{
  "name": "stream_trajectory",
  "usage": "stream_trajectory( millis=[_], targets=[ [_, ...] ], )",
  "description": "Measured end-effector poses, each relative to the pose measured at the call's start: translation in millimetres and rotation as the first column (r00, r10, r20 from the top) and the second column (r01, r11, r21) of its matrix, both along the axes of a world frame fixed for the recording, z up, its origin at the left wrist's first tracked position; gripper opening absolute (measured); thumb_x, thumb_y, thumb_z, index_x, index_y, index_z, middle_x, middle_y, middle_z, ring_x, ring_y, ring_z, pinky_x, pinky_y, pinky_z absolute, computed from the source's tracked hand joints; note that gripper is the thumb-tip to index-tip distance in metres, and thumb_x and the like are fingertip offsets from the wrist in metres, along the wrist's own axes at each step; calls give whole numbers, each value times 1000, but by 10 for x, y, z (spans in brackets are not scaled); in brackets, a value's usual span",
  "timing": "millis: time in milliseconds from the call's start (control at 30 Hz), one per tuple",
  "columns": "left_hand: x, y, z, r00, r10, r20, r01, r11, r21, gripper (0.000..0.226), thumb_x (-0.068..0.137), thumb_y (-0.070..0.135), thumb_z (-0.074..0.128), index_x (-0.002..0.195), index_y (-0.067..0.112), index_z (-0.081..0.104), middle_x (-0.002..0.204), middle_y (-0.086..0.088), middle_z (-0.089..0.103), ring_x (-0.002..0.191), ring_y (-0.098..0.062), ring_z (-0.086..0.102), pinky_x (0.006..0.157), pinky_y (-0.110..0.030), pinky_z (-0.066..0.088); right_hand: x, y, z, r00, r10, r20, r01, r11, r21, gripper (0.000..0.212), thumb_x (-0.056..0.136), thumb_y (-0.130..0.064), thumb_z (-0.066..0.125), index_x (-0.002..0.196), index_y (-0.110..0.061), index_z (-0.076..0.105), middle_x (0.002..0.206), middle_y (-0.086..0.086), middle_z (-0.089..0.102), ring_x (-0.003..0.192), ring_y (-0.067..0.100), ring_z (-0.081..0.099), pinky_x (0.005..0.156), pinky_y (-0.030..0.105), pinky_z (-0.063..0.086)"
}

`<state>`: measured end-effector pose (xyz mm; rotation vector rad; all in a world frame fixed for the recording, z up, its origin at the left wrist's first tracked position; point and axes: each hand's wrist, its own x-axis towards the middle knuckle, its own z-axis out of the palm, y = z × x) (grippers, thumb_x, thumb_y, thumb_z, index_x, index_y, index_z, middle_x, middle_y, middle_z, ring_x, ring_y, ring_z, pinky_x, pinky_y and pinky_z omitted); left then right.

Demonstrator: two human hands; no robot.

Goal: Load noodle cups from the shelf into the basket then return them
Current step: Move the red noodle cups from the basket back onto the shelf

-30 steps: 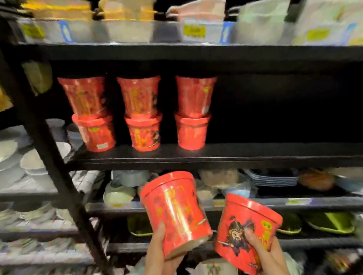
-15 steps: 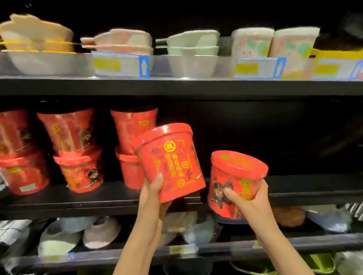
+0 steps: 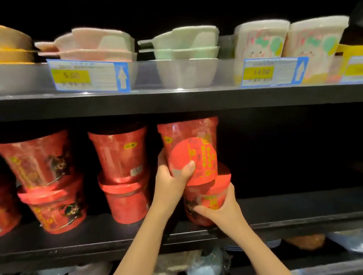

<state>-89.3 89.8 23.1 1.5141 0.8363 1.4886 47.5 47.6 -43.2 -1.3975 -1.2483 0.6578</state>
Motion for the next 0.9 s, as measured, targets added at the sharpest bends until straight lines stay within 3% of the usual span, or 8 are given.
stream_trajectory(
  millis=[133,267,367,467,567,667,833,900],
  targets=[
    [2,206,-48,986,-17,-169,29,997,65,107,47,62,61,140,20,27,108,23,50,94,10,55,75,0,41,-43,150,-39,1000,-2,30,4,997,-77,69,57,-32,89,103,-27,38,105,-9,58,95,3,59,76,19,49],
    [-34,316,-65,971,-91,-223,99,995,28,90,54,55,67,132,41,23,114,27,46,102,9,49,74,5,36,-57,212,-46,1000,8,5,-7,994,-110,69,58,-31,89,105,-25,38,108,-5,59,97,5,59,81,23,51],
    [-75,313,-114,973,-38,-226,44,999,22,83,63,47,66,136,35,28,126,13,47,107,8,47,75,4,35,-65,227,-45,1000,5,2,-5,994,-109,68,60,-28,88,106,-23,38,107,-6,58,95,0,57,73,15,49],
    [-108,244,-148,967,3,-253,17,997,78,101,57,57,69,142,30,22,120,22,46,102,22,46,79,5,35,-67,221,-51,1000,11,16,-9,993,-114,68,61,-30,87,107,-24,38,106,-9,57,95,-2,57,72,14,49],
    [-82,235,-124,950,55,-309,-25,995,100,112,54,58,73,145,29,14,132,11,45,113,6,49,90,-5,39,-86,231,-46,1000,13,19,-11,993,-119,67,60,-32,88,102,-32,35,108,-10,57,97,0,58,80,20,50],
    [-21,264,-80,928,113,-355,-73,990,123,119,45,68,69,144,32,14,141,3,41,125,-12,46,101,-34,43,-118,268,-62,1000,22,22,-20,992,-123,69,61,-28,87,106,-27,35,107,-9,55,96,-1,56,77,17,48],
    [-8,295,-12,948,98,-304,-94,995,30,123,35,65,66,144,32,18,138,4,45,122,-12,48,96,-26,42,-134,384,-98,999,22,36,-16,989,-146,75,49,-43,88,108,-14,52,102,-3,66,93,5,64,80,24,53],
    [-47,318,-31,948,106,-301,-104,994,24,122,37,61,68,144,31,19,137,4,46,121,-13,49,95,-25,41,-138,420,-94,998,38,59,-28,987,-161,64,49,-46,87,99,-15,62,92,-2,70,86,6,67,76,24,54]
  ],
)
